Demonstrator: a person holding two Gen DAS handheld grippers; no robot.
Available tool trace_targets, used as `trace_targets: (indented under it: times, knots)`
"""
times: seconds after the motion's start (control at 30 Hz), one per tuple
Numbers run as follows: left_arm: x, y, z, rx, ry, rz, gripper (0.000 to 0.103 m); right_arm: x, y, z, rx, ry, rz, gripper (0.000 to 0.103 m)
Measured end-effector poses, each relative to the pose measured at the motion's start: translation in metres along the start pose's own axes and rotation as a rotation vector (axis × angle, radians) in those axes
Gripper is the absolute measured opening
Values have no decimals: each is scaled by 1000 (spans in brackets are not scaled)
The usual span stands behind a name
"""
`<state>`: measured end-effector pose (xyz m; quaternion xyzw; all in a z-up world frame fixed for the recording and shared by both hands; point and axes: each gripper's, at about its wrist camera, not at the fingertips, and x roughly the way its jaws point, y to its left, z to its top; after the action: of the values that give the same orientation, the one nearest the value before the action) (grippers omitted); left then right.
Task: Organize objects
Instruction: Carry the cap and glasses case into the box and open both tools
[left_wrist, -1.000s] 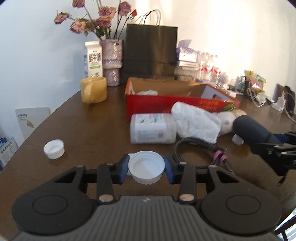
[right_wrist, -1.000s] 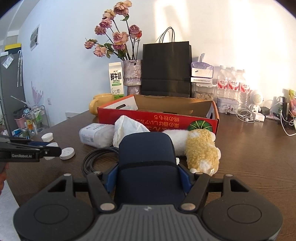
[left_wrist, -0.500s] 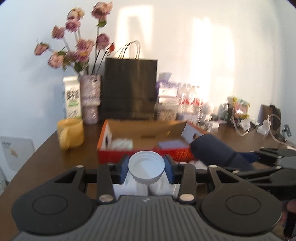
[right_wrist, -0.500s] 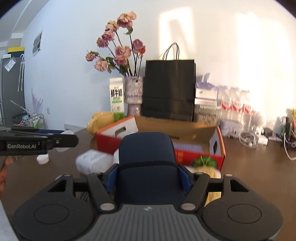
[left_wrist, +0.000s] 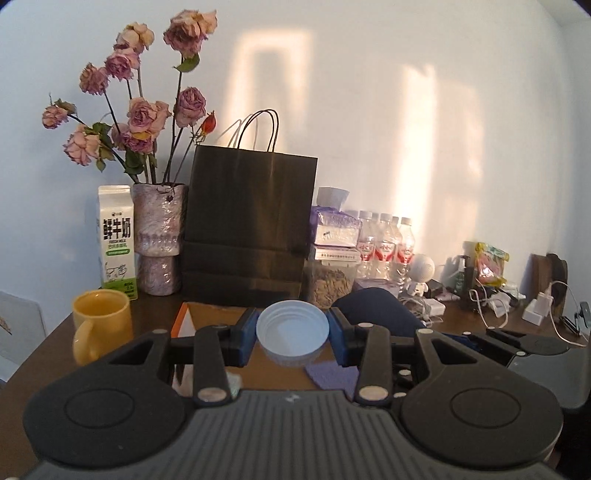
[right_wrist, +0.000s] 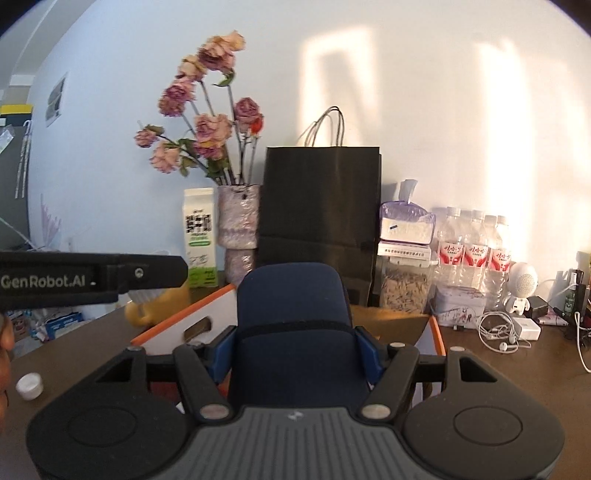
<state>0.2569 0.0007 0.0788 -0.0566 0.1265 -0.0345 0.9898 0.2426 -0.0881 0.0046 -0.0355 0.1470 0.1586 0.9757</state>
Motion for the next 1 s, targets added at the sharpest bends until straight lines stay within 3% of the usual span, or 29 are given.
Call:
trace_targets:
  times: [0.4,0.7,0.87,0.9,0.97,1.0]
  knots:
    - [94,19,0,-63,88,62,41,86,-46,9,100,73,-79,65]
    - [119,28,-17,-60,174,101,41,109,-49,-9,106,145,-81,65]
    - [117,28,-15,-58,167,102,41,110,-50,-11,108,159,-92,66]
    - [117,27,-14,-57,167,108,46,111,-51,-11,111,163,-95,66]
    - [117,28,-14,-59,168,117,82,113,-52,-12,115,177,-107,72]
    - [117,28,-14,-65,162,127,103,114,-53,-13,120,178,-117,87]
